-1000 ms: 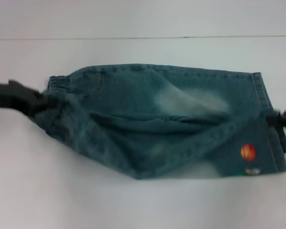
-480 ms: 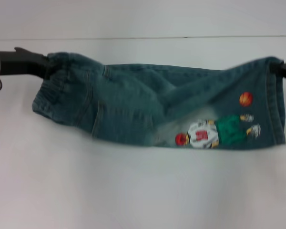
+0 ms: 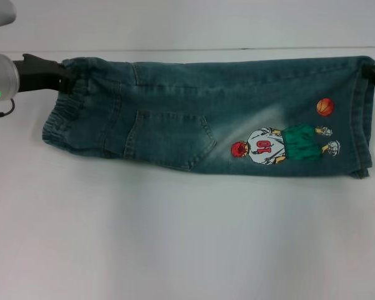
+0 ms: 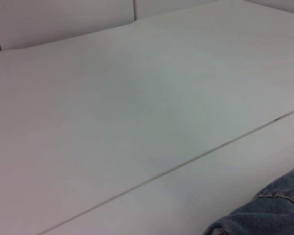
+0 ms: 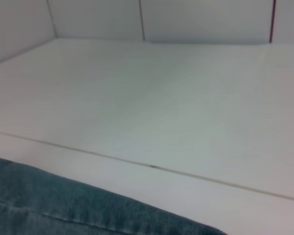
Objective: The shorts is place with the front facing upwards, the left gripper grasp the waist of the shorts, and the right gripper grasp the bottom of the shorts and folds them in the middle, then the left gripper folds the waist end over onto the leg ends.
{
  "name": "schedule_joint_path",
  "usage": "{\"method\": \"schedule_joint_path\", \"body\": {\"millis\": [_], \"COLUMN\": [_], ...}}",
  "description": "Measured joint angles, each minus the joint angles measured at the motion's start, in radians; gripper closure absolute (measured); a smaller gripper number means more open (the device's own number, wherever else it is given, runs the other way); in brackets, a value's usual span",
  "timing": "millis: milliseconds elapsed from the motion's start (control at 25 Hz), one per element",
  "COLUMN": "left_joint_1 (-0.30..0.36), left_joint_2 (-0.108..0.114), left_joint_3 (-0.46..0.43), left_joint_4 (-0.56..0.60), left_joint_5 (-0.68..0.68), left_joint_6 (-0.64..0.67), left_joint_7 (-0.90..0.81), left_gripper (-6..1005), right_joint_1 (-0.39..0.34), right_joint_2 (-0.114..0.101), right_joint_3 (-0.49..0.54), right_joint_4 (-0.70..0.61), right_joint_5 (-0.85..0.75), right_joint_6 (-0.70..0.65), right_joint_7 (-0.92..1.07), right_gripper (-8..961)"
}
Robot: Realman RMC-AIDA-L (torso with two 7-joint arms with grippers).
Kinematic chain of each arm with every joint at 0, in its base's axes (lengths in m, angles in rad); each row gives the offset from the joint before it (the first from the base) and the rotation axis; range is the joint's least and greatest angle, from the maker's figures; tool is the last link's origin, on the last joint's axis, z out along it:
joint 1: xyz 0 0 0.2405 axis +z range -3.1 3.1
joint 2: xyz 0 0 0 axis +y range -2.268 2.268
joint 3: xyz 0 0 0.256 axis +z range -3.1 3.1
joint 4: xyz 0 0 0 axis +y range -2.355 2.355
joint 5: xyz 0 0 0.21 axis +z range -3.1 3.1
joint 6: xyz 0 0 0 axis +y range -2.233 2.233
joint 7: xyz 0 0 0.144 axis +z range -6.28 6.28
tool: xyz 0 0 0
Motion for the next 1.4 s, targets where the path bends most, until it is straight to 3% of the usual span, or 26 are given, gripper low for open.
{"method": "schedule_joint_path", "body": {"millis": [400, 600, 840, 880, 1040, 1280, 1400], "left_joint_1": [0.010, 0.027, 0.030, 0.029, 0.020, 0.001, -0.006], "left_joint_2": [-0.002, -0.003, 0.000, 0.003, 0.010, 0.010, 0.010], "left_joint_3": [0.052, 0.104, 0.149, 0.164, 0.189, 0.191, 0.191], "left_joint_4": [-0.047, -0.059, -0.068, -0.069, -0.069, -0.069, -0.072], "left_joint_5": [-0.014, -0.095, -0.089, -0.081, -0.024, 0.070, 0.095], "left_joint_6": [-0.051, -0.063, -0.075, -0.074, -0.076, -0.141, -0.159], "left_joint_7": [0.028, 0.104, 0.150, 0.150, 0.142, 0.118, 0.111], "left_gripper": [897, 878, 856, 803, 589, 379, 340], "right_joint_1": [0.006, 0.012, 0.006, 0.005, 0.000, -0.011, -0.015], "right_joint_2": [0.004, 0.008, 0.006, 0.006, 0.004, 0.006, 0.006], "right_joint_3": [-0.129, -0.157, -0.158, -0.158, -0.158, -0.152, -0.153], "right_joint_4": [0.103, 0.122, 0.122, 0.122, 0.122, 0.116, 0.112], "right_joint_5": [0.006, 0.010, 0.019, 0.019, 0.019, 0.019, 0.020], "right_joint_6": [0.170, 0.192, 0.181, 0.180, 0.180, 0.178, 0.172], "right_joint_7": [-0.013, -0.028, -0.029, -0.028, -0.027, -0.026, -0.025], "right_gripper": [862, 839, 812, 807, 652, 400, 317]}}
